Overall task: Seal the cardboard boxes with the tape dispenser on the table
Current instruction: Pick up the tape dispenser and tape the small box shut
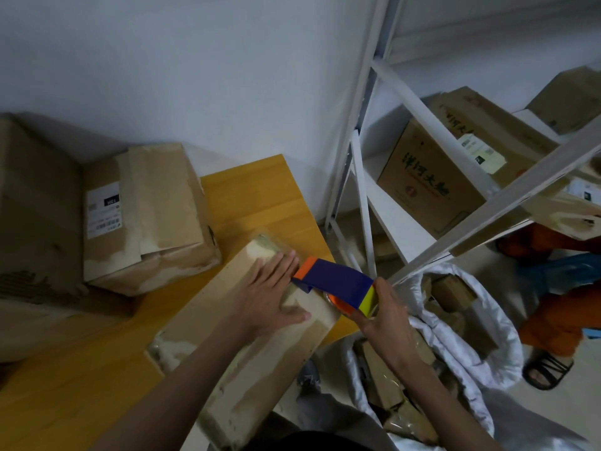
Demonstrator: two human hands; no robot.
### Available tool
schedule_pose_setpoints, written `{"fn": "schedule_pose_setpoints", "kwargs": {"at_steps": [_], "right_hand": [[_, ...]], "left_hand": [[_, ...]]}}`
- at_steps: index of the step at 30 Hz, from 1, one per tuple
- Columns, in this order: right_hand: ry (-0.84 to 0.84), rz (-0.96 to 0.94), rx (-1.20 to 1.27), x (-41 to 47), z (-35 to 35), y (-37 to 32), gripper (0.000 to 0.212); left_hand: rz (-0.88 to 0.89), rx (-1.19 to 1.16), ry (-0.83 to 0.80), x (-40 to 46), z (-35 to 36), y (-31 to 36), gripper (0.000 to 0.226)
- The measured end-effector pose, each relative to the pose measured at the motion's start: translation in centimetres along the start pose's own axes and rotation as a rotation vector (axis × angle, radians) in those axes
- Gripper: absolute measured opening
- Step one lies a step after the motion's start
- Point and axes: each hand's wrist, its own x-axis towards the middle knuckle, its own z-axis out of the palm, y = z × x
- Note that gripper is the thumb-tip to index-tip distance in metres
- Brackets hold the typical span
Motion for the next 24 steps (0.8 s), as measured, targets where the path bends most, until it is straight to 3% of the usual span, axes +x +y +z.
{"fn": "schedule_pose_setpoints", "kwargs": {"at_steps": [12, 18, 24], "right_hand": [[0.090, 0.029, 0.099, -4.2, -4.2, 2.6, 0.055], [0.125, -0.058, 0.048, -3.2, -4.0, 2.6, 0.046], [0.087, -0.068, 0.007, -2.9, -3.8, 3.6, 0.049]], "left_hand": [[-0.092, 0.068, -0.127, 0.8, -1.1, 0.6, 0.117], [-0.068, 0.075, -0.116, 0.9, -1.5, 1.4, 0.109], [-0.118, 0.074, -0.187, 1.3, -1.1, 2.8, 0.122]]}}
